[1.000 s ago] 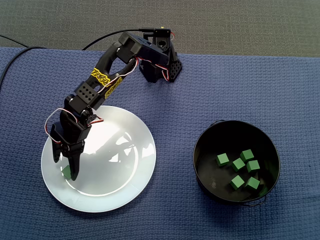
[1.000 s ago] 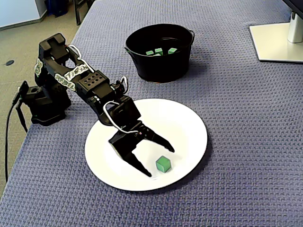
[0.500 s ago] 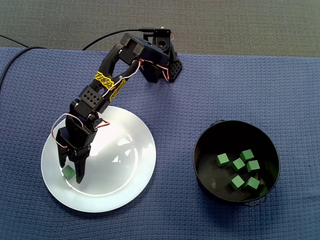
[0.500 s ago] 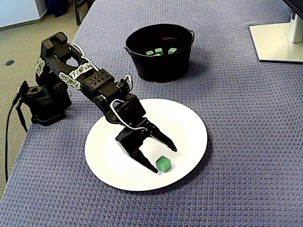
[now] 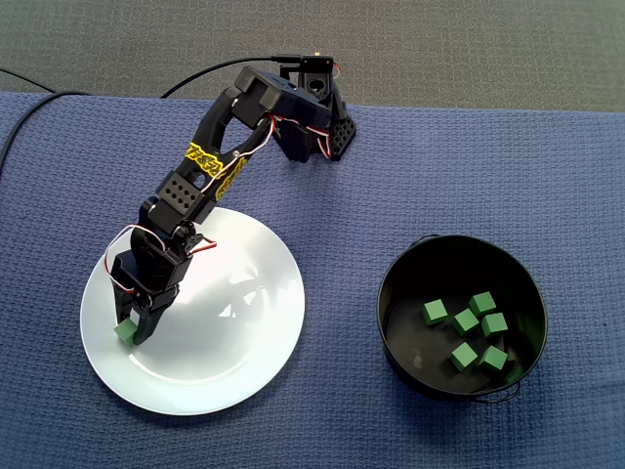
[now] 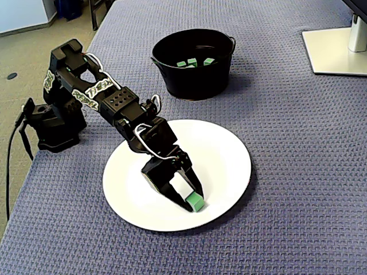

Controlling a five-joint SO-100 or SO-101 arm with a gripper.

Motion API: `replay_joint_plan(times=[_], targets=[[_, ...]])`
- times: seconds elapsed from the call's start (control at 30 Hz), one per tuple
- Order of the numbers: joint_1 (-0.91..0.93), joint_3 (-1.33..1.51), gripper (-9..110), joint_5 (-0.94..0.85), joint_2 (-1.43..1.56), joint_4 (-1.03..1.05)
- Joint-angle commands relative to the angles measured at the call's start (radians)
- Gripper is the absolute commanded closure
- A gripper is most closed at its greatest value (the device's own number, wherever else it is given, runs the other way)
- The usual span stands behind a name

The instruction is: Pick up the items on the white plate and put them in the black container.

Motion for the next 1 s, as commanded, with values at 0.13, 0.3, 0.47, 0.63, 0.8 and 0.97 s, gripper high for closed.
replay_joint_plan(times=[0.13, 0.3, 0.47, 0.63, 0.8, 0.97], targets=[[0.034, -0.104, 102, 0.204, 0.17, 0.118], [0.057, -0.241, 102, 0.456, 0.477, 0.296], [-0.103, -0.253, 102, 0.586, 0.854, 0.405], [-0.508, -0.21, 102, 0.554, 1.155, 0.502], [-0.966, -0.127, 102, 0.486, 1.224, 0.554], [-1.086, 0.077, 102, 0.477, 1.12, 0.492]])
